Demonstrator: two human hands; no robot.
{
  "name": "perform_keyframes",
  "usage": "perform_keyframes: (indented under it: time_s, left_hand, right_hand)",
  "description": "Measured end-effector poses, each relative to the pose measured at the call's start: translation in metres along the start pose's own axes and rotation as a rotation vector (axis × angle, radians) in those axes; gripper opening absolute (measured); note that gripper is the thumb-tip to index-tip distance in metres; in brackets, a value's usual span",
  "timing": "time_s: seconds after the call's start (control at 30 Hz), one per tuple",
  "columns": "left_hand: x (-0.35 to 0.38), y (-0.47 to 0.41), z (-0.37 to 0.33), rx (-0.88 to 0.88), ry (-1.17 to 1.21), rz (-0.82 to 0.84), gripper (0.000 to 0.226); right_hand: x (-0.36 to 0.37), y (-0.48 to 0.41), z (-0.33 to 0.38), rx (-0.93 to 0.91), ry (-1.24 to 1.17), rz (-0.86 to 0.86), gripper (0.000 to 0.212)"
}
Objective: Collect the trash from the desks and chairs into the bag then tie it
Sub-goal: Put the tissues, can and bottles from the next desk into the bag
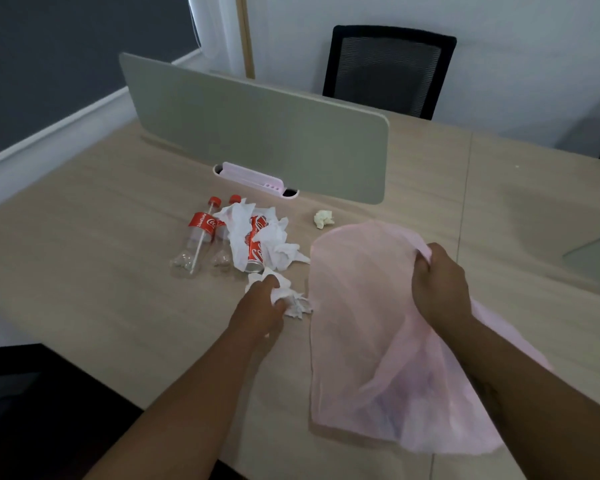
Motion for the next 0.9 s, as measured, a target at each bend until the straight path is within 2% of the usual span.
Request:
perform_keyframes:
  time_s: [0.07, 0.1, 0.17, 0.2, 0.27, 0.33, 0.37, 0.47, 0.63, 0.7, 0.77, 0.83, 0.9]
  left_hand:
    - [0.023, 0.001, 0.004, -0.005, -0.060, 0.111, 0.056]
    - [0.034, -0.001, 0.005, -0.029, -0.019, 0.139, 0.060]
    - [0.051, -0.004, 0.005, -0.009, -0.046, 0.128, 0.055]
    - [0.053, -0.004, 0.007, 0.006, -0.039, 0.071, 0.048]
    - [0.051, 0.001, 0.008, 0.004, -0.042, -0.066, 0.024]
    - [0.043, 0.010, -0.005, 0.035, 0.031, -0.101, 0.006]
    - [0.036, 0.013, -0.009, -0.004, 0.080, -0.115, 0.003]
    - [0.003, 0.024, -0.033, -0.058, 0.242, -0.210, 0.019]
    - [-0.029, 0.055, -0.098, 0.003, 0.459, -0.225, 0.017]
    - [-0.010, 0.064, -0.131, 0.026, 0.481, -0.068, 0.018]
    - [0.031, 0.072, -0.157, 0.013, 0.445, 0.204, 0.020]
    - [0.072, 0.082, -0.168, -0.071, 0.418, 0.484, 0.048]
    - [0.093, 0.086, -0.163, -0.232, 0.451, 0.673, 0.081]
  right_hand:
    - [0.002, 0.003, -0.005, -0.039, 0.006, 0.027, 0.019]
    - [0.006, 0.006, -0.009, -0.053, 0.017, 0.044, 0.019]
    - [0.013, 0.013, -0.021, -0.067, 0.046, 0.064, 0.021]
    - [0.016, 0.017, -0.027, -0.063, 0.054, 0.070, 0.022]
    - [0.017, 0.021, -0.039, -0.041, 0.044, 0.077, 0.026]
    - [0.012, 0.021, -0.044, -0.029, 0.029, 0.074, 0.028]
    - [0.009, 0.019, -0.045, -0.031, 0.022, 0.067, 0.029]
    - [-0.002, 0.013, -0.040, -0.032, -0.018, 0.047, 0.028]
    - [-0.012, 0.013, -0.036, -0.028, -0.084, 0.042, 0.023]
    - [-0.012, 0.012, -0.040, -0.006, -0.119, 0.048, 0.023]
    - [-0.013, 0.011, -0.043, 0.017, -0.155, 0.059, 0.023]
    - [-0.014, 0.010, -0.043, 0.013, -0.174, 0.064, 0.025]
    - [-0.017, 0.007, -0.042, -0.004, -0.170, 0.055, 0.026]
Point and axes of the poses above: each hand's wrist, its own y-axis away from the middle knuckle, its own x-axis out of the palm, z = x × y, the point moved 9 cm from there along -y, towards the middle knuckle, and after that the axes turned 8 degrees about y, right-handed, at the moved point
